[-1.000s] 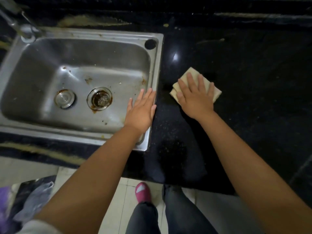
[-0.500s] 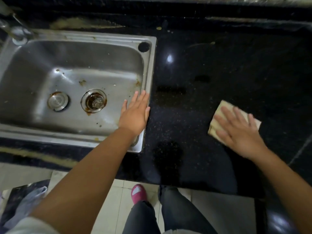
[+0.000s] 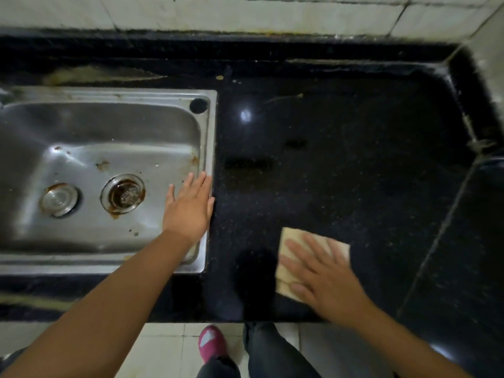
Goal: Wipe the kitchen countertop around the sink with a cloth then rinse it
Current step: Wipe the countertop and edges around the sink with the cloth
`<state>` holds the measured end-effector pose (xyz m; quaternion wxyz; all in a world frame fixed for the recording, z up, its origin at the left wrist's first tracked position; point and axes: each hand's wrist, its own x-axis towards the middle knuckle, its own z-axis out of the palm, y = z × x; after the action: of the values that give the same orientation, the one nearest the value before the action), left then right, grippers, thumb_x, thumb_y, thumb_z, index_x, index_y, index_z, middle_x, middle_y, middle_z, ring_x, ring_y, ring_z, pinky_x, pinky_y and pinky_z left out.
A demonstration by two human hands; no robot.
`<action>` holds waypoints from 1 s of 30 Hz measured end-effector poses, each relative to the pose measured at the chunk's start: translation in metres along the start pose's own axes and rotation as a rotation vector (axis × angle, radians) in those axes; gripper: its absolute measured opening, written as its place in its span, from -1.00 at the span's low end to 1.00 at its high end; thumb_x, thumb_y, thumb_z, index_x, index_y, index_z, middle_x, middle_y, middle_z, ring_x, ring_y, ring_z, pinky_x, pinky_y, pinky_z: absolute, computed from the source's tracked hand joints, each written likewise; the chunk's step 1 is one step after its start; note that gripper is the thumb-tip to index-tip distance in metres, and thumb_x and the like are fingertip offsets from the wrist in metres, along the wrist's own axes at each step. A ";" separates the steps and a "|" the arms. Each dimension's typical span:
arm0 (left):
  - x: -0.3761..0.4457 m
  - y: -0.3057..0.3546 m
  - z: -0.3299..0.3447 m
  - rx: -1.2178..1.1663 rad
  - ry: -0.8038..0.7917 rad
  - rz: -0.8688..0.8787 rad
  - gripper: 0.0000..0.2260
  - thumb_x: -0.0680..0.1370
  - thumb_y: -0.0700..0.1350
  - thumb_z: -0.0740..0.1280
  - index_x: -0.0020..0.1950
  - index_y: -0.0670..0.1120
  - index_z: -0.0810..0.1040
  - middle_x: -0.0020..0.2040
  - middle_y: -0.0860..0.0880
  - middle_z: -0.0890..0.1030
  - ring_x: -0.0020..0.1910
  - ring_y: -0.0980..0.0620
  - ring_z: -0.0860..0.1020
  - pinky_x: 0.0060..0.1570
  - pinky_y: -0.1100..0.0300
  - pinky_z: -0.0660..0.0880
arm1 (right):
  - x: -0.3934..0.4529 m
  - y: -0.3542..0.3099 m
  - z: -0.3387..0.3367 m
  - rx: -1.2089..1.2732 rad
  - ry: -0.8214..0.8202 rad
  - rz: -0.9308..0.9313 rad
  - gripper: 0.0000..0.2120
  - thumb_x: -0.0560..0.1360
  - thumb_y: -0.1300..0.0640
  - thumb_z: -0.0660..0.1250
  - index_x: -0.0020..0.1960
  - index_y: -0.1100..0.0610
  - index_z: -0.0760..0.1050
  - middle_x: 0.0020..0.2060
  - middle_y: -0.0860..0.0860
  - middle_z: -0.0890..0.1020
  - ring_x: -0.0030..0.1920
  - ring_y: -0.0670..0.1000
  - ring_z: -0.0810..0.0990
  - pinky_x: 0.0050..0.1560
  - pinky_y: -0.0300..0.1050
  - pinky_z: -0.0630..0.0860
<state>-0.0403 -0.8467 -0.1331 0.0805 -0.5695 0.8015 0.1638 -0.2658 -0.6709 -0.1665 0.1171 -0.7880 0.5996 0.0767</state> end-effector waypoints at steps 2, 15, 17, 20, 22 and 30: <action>0.004 0.004 -0.006 -0.019 0.045 -0.017 -0.61 0.64 -0.05 -0.01 0.46 -0.08 0.22 0.49 -0.02 0.22 0.50 0.01 0.05 0.44 -0.02 -0.11 | -0.007 0.056 -0.015 -0.030 -0.091 0.213 -0.46 0.59 -0.17 -0.31 0.33 -0.05 0.30 0.35 0.03 0.38 0.38 0.13 0.24 0.24 0.31 0.29; 0.074 0.024 -0.013 -0.031 0.029 -0.052 -0.52 0.64 0.04 -0.10 0.52 -0.07 -0.11 0.54 -0.01 -0.15 0.51 0.02 -0.19 0.46 0.05 -0.12 | 0.243 0.179 -0.114 0.363 0.109 0.904 -0.53 0.62 -0.07 -0.18 0.51 -0.06 -0.09 0.52 -0.03 -0.13 0.50 0.18 -0.23 0.39 0.34 -0.23; 0.078 0.022 -0.011 -0.077 0.071 -0.061 -0.52 0.64 0.02 -0.08 0.52 -0.07 -0.10 0.54 -0.01 -0.14 0.51 0.03 -0.18 0.46 0.06 -0.13 | 0.283 0.169 -0.119 0.327 0.106 0.798 -0.53 0.62 -0.06 -0.18 0.51 -0.04 -0.11 0.52 -0.01 -0.15 0.50 0.18 -0.21 0.39 0.33 -0.23; 0.087 0.019 -0.014 -0.190 0.161 -0.064 -0.53 0.63 -0.03 -0.04 0.52 -0.08 -0.05 0.54 -0.02 -0.06 0.51 0.04 -0.15 0.45 0.07 -0.14 | 0.326 0.134 -0.118 0.247 0.065 0.571 -0.53 0.63 -0.04 -0.17 0.51 -0.05 -0.14 0.52 -0.01 -0.17 0.50 0.16 -0.21 0.40 0.30 -0.24; 0.097 0.016 -0.017 -0.211 0.201 -0.055 -0.54 0.64 -0.06 -0.01 0.51 -0.10 -0.02 0.54 -0.03 -0.02 0.51 0.04 -0.13 0.45 0.06 -0.14 | 0.335 0.101 -0.113 0.201 0.057 0.381 -0.53 0.63 -0.03 -0.15 0.51 -0.06 -0.13 0.52 -0.03 -0.17 0.51 0.14 -0.22 0.42 0.26 -0.23; 0.133 0.021 -0.020 -0.096 0.158 -0.090 -0.52 0.63 -0.01 -0.06 0.52 -0.11 -0.06 0.54 -0.03 -0.09 0.51 0.02 -0.16 0.46 0.04 -0.11 | 0.181 0.123 -0.069 0.086 0.071 0.139 -0.25 0.49 -0.28 -0.46 0.43 -0.07 0.24 0.45 -0.02 0.27 0.46 0.11 0.17 0.39 0.09 0.02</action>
<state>-0.1043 -0.9657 -0.1525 -0.0033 -0.6191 0.7703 0.1530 -0.3367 -0.8890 -0.1586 0.1237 -0.7411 0.6592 0.0309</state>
